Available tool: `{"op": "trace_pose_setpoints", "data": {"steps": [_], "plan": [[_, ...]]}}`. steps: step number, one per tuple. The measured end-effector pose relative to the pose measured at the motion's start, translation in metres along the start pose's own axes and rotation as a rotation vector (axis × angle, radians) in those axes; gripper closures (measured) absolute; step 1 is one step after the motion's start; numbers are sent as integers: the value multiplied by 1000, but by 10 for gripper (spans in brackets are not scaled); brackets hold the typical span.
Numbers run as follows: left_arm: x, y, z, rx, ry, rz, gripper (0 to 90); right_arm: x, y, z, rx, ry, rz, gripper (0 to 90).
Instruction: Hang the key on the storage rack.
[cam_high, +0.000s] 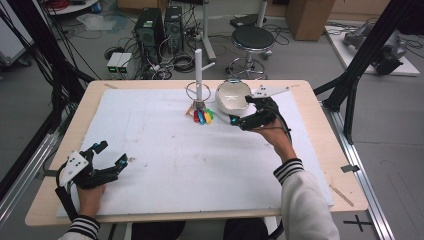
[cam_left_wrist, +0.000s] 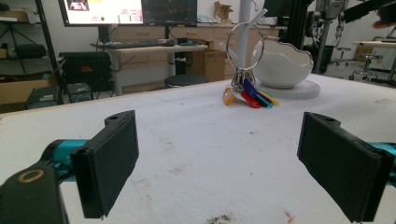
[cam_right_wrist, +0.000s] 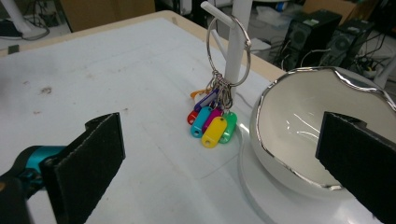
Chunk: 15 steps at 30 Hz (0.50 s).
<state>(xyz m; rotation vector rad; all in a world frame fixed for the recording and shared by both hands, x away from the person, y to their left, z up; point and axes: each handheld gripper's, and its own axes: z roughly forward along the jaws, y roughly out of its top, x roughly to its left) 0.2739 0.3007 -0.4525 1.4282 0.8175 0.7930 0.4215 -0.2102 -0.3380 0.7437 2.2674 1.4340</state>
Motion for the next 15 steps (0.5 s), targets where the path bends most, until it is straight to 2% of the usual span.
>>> {"op": "trace_pose_setpoints", "data": {"steps": [2,8,11,15], "plan": [[0,0,0,0,1,1,130,0,-7,-10,-18,-5,6,8],[0,0,0,-1,2,2,130,-3,-35,-39,-117,-19,14,9],[0,0,0,0,2,3,130,0,-53,-52,-172,-31,29,9],[0,0,0,-1,1,4,130,4,-77,-60,-193,-52,38,9]]}}
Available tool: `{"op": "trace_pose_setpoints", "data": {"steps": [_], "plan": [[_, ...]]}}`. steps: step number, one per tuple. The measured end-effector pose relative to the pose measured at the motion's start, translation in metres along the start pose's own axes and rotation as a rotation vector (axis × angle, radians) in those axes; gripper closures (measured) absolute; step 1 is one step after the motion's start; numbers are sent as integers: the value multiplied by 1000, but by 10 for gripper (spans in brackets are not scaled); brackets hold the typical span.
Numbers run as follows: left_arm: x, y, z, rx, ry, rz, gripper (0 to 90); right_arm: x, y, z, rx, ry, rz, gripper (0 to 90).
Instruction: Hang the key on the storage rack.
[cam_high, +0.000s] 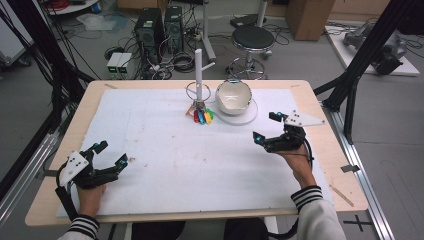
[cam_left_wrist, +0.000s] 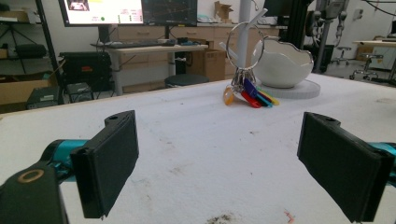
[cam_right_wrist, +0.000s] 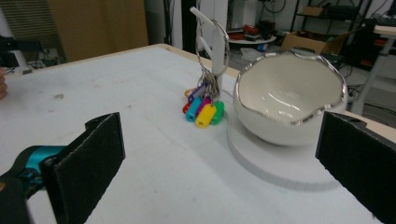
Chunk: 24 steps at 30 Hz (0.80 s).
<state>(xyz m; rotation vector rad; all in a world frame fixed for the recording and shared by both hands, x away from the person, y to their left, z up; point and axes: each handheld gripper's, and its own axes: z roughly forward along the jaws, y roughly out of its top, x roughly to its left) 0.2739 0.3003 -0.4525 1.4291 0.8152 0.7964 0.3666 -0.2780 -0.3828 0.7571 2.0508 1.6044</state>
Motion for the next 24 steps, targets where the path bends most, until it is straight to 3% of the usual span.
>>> {"op": "trace_pose_setpoints", "data": {"steps": [5,8,10,15,20,24], "plan": [[0,0,0,1,1,-1,130,4,-29,-10,-29,-14,20,9],[0,0,0,0,1,-2,130,9,-46,-15,-35,-36,6,8],[0,0,0,1,1,-3,131,11,-53,-16,-41,-56,-5,9],[0,0,0,3,1,-3,131,14,-72,-21,-66,-63,19,9],[0,0,0,2,3,-8,131,15,-76,-28,-140,-103,41,9],[0,0,0,2,4,1,131,15,-76,-28,-149,-111,45,9]]}}
